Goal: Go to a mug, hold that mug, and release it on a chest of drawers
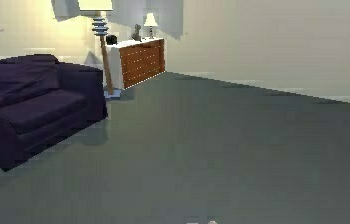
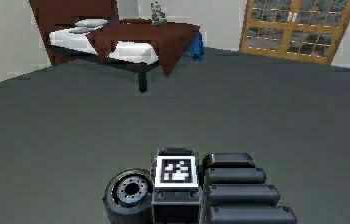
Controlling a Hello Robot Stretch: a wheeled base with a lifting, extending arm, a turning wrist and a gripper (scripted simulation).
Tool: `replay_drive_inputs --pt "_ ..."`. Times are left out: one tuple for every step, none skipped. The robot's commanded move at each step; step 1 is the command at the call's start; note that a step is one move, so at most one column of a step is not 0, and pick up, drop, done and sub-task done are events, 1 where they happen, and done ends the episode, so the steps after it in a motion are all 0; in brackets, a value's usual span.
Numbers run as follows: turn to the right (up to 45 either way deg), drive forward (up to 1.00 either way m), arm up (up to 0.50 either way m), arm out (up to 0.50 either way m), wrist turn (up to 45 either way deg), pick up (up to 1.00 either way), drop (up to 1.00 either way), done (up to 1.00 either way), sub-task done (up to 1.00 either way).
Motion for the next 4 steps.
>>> replay_drive_inputs --pt "0.0 1.00 0.00 0.00 0.0 0.00 0.00 0.00 0.00" --pt "0.0 1.00 0.00 0.00 0.0 0.00 0.00 0.00 0.00" --pt "-3.0 0.00 0.00 0.00 0.0 0.00 0.00 0.00 0.00" --pt "0.0 1.00 0.00 0.00 0.0 0.00 0.00 0.00 0.00"
